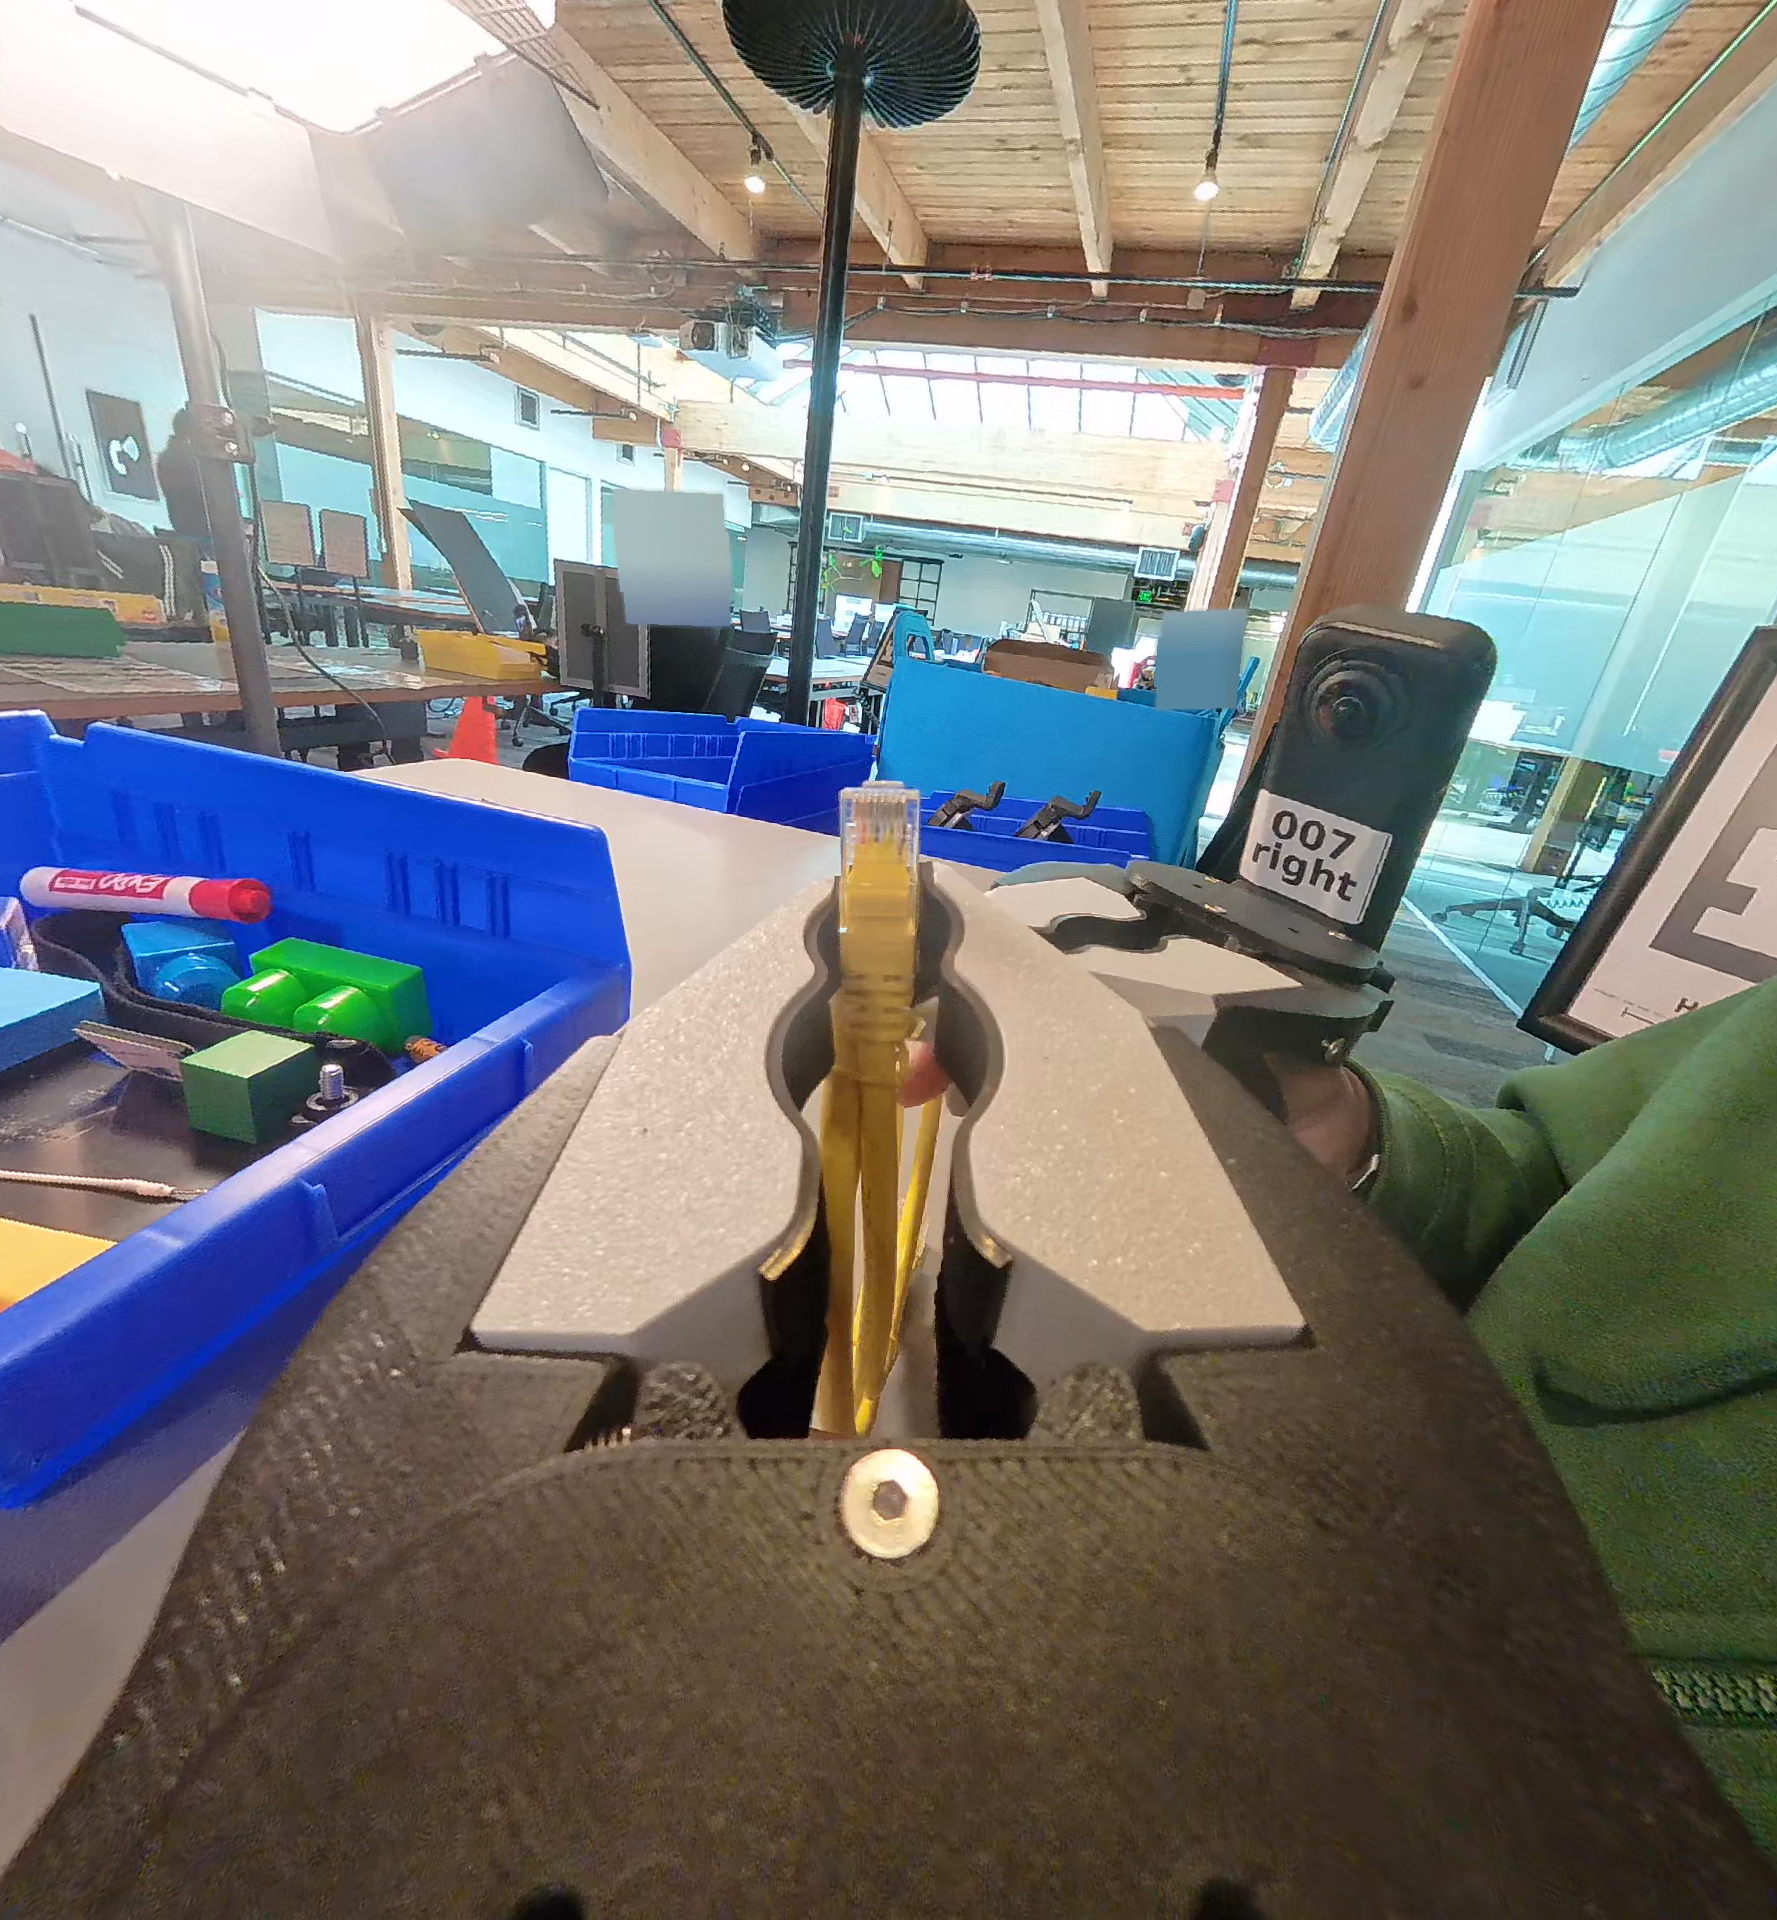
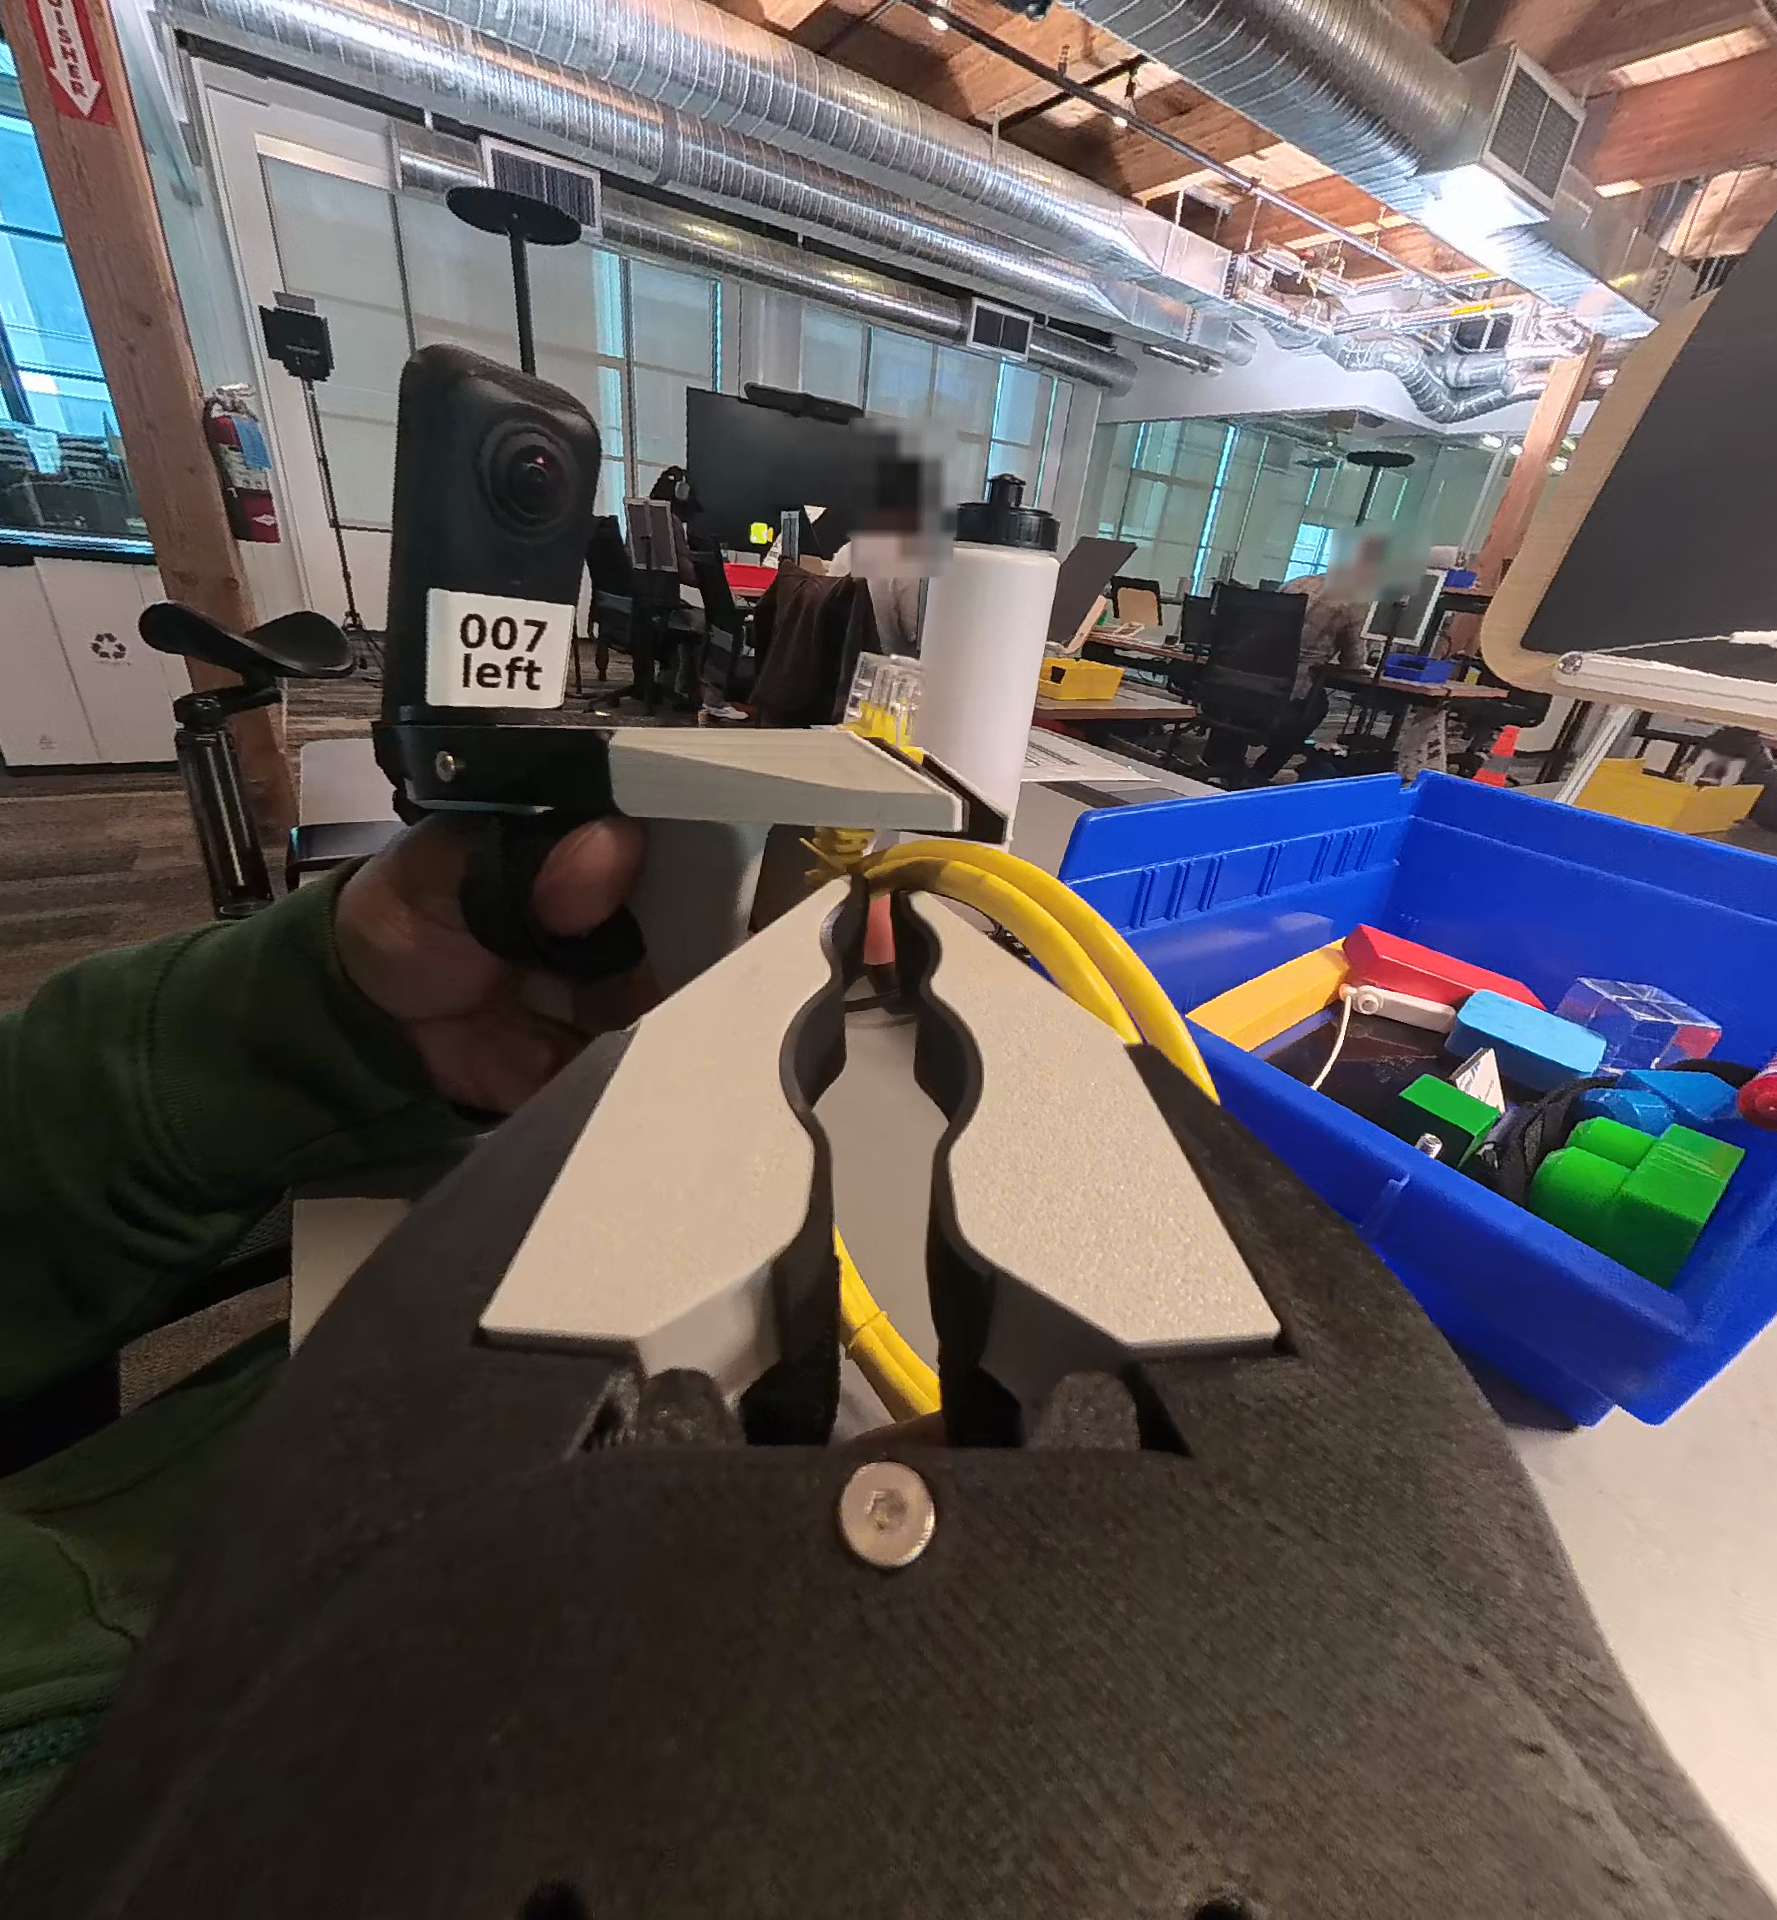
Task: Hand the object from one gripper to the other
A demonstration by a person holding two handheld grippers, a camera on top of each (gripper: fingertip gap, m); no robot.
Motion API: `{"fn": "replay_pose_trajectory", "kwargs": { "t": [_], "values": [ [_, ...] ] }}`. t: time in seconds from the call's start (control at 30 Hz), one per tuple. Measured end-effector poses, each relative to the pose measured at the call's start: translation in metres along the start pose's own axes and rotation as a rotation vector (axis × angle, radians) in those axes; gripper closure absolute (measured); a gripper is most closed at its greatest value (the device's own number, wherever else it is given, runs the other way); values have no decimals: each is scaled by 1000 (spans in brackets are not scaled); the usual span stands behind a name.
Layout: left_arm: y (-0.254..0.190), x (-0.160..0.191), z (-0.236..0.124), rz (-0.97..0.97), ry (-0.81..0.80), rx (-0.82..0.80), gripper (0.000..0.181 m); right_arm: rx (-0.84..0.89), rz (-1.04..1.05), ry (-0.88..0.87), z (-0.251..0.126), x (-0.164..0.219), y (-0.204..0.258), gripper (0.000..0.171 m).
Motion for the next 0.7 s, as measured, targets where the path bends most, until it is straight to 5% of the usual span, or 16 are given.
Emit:
{"fn": "replay_pose_trajectory", "kwargs": {
  "t": [0.7],
  "values": [
    [-2, -7, -3, -28, -44, 31, 169, -54, 233, -61, -4, -9, -10, 153]
  ]
}}
Point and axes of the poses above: each gripper's, where its closed fingertips meet, z out along the fingers, x out of its underside, y = z × x across the jaws, the point moved 2 cm from there along -z, back along the fingers, and after that the axes turned 2 degrees about x, right-handed, at the moved point
